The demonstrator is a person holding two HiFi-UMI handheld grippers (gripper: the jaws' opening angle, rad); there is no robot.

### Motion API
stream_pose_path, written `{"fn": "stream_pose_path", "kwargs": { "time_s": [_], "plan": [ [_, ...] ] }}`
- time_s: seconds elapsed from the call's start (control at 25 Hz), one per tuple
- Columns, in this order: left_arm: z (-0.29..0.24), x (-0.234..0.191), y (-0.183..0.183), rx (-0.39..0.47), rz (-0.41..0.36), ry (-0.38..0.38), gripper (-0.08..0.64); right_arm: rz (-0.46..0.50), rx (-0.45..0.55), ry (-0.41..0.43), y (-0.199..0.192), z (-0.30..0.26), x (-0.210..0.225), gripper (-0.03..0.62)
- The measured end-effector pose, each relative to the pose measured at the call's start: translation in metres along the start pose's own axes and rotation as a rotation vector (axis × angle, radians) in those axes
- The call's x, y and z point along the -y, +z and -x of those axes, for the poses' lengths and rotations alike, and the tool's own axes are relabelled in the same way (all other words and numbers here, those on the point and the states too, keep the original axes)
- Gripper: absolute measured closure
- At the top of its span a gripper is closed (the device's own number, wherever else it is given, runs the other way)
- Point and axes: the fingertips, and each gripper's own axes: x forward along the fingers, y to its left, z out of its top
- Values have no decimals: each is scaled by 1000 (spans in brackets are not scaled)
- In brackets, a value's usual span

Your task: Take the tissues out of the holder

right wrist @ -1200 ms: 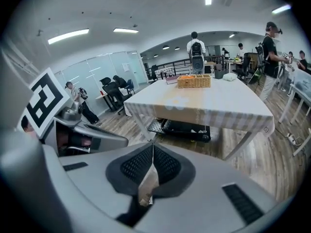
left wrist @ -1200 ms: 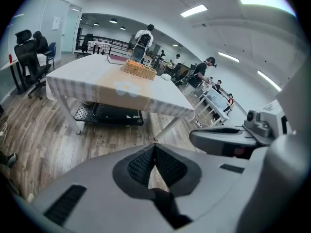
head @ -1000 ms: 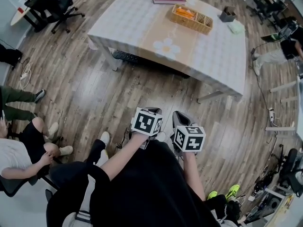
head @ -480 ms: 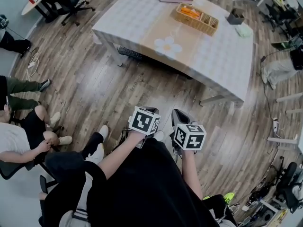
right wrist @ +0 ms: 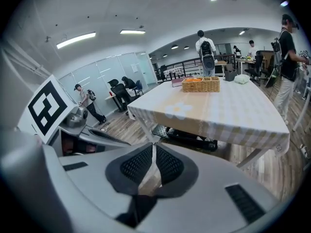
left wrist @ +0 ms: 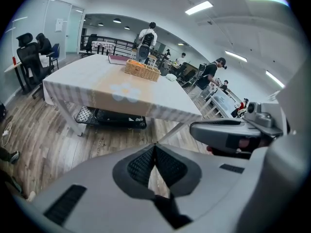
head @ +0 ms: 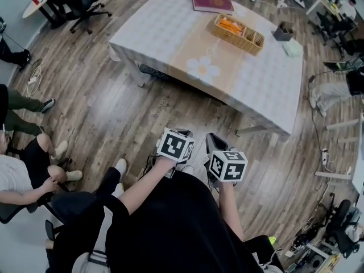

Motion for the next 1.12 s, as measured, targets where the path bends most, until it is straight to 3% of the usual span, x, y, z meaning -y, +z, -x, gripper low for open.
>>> {"fn": "stream_pose_path", "kwargs": {
  "time_s": [0.8, 1.12],
  "plan": [
    [-1, -96, 65, 19, 18, -3, 560, 26, -14, 52, 73, -97, -24, 577],
    [1, -128, 80, 11, 17, -30, 560, 43, -44, 29, 86, -127, -44, 578]
  ]
}}
